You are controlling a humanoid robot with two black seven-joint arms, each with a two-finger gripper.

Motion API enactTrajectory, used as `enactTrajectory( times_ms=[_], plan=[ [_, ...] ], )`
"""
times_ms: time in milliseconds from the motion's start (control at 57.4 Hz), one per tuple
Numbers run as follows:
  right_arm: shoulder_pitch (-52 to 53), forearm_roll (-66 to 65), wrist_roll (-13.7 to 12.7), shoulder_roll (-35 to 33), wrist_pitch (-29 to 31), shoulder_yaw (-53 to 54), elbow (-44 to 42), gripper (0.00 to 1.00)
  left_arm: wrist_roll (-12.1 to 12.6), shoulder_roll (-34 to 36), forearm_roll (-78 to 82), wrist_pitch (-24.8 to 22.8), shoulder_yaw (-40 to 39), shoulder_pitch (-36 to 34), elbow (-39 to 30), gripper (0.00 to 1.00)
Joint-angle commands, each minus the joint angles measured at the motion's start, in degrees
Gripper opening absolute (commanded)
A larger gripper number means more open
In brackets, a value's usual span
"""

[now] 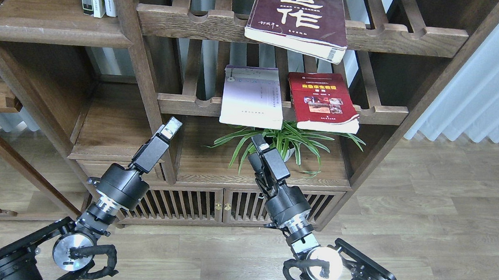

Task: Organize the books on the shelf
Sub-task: 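Reach the right gripper toward the white book on the middle shelf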

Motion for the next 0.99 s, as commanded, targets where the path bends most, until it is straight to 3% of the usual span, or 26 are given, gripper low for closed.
enactTrajectory(
  times_ms=[0,296,540,802,976],
  plan=[
    [0.02,0.0,0.0,0.0,0.0,0.0,0.02,0.99,0.0,-0.3,-0.2,-0.01,0.11,0.15,-0.08,1.0],
    [0.02,0.0,0.0,0.0,-0.04,0.0,0.02,0.99,0.0,0.14,-1.08,-0.01,-0.51,0.15,0.44,1.0],
    [1.6,0.53,1.14,0.0,-8.48,1.14,-1.99,0.99,0.0,0.14,-1.08,-0.01,-1.56,0.06,0.8,1.0],
    [5.82,3.87,0.88,0.0,-10.34,0.79,-6.83,0.99,0.0,0.14,-0.99,-0.01,-1.3,0.06,1.06,1.0],
    [9.16,7.38,0.52,0.0,-14.82,0.7,-7.36,0.99,0.0,-0.48,-0.73,-0.01,-0.6,0.24,1.24,1.0]
  ],
)
